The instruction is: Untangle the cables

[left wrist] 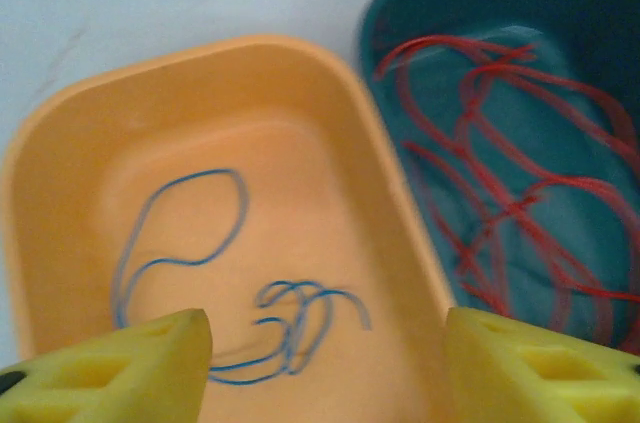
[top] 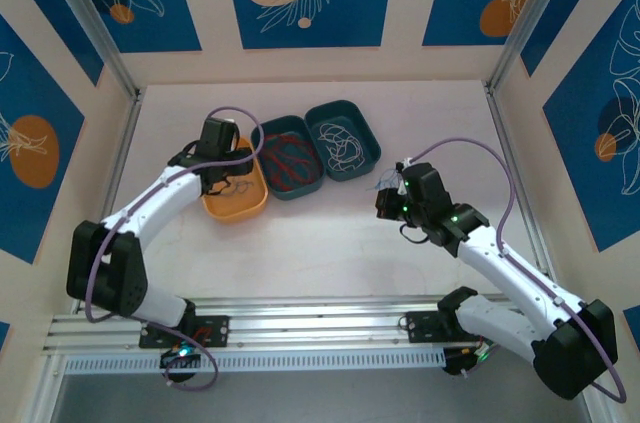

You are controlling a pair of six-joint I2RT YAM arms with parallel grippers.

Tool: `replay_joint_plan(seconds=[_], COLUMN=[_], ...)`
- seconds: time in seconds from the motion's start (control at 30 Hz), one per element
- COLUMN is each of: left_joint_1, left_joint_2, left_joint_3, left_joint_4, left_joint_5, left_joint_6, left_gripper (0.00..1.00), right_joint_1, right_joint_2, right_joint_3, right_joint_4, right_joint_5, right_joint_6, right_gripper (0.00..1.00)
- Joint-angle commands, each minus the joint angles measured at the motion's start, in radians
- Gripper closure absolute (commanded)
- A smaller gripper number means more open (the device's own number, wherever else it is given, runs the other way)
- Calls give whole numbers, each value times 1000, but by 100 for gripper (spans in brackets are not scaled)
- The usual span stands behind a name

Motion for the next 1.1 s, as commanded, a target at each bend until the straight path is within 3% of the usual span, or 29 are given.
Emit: replay_joint_plan(seconds=[0.0, 0.13, 0.2, 0.3, 0.53, 0.77, 0.97, 1.07], left_joint_1=[3, -21, -44, -81, -156, -249, -296, -314], left_joint_2=[-91, -169, -205, -254, -303, -288, -252, -224], left_joint_3=[-53, -148, -188, -241, -346, -324, -219, -165], left_joint_4=[68, 191, 241, 339, 580, 723, 678, 628], left_joint_5=[223, 372, 391, 430, 515, 669, 710, 730], left_joint_6=[-59, -138, -161, -156, -108, -69, -21, 22], left_gripper=[35, 36, 35, 33, 27, 23, 21, 25], right_joint_1=[-30, -83, -114, -135, -137, -106, -43, -21], right_joint_2=[0, -17, -27, -33, -41, -51, -42, -26], right_joint_3=[37, 35, 27, 43, 85, 82, 89, 103], right_joint_4=[-1, 37, 87, 105, 157, 211, 203, 185], right_joint_5=[-106, -279, -418, -526, -653, -745, -765, -756], right_joint_6=[17, 16, 8, 4, 39, 6, -59, -78], right_gripper=[100, 100, 100, 100, 100, 100, 100, 100])
